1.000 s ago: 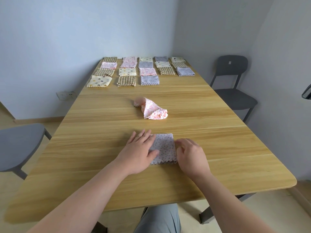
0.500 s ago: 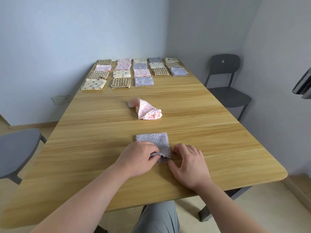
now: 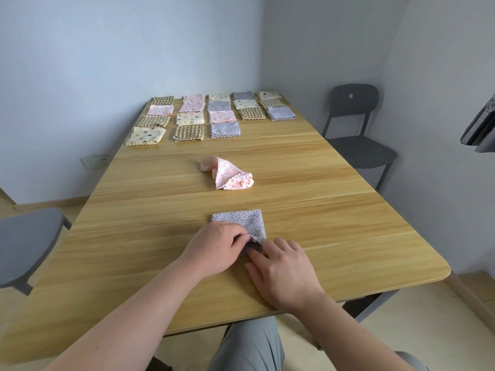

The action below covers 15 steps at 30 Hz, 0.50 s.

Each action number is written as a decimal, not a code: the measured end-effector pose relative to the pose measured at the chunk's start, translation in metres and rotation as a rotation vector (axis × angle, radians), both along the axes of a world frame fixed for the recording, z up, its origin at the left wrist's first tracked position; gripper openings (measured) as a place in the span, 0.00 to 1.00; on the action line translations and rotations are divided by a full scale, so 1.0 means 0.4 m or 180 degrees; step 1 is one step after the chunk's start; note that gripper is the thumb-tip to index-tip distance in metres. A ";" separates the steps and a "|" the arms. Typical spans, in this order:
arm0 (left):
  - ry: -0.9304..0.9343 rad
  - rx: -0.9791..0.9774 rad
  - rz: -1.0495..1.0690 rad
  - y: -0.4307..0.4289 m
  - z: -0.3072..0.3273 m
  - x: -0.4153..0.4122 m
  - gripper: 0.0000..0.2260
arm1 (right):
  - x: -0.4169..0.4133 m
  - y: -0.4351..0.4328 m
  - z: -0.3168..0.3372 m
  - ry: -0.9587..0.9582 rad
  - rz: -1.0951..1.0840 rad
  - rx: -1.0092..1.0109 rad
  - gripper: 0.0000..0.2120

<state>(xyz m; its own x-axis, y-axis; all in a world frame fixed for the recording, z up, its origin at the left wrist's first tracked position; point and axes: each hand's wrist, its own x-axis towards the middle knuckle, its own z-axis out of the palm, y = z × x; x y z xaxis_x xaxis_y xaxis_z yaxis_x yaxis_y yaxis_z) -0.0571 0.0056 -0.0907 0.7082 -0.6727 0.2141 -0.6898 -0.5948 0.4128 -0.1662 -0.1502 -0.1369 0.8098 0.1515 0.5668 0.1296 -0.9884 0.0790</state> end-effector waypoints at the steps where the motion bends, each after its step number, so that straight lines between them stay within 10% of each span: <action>1: -0.0002 -0.0018 0.0023 -0.002 -0.002 -0.003 0.10 | 0.002 0.009 0.001 0.0045 -0.0150 0.0032 0.13; 15: -0.0320 -0.0089 0.0036 -0.006 -0.042 -0.035 0.15 | -0.012 0.057 0.010 0.0320 -0.1273 0.0540 0.11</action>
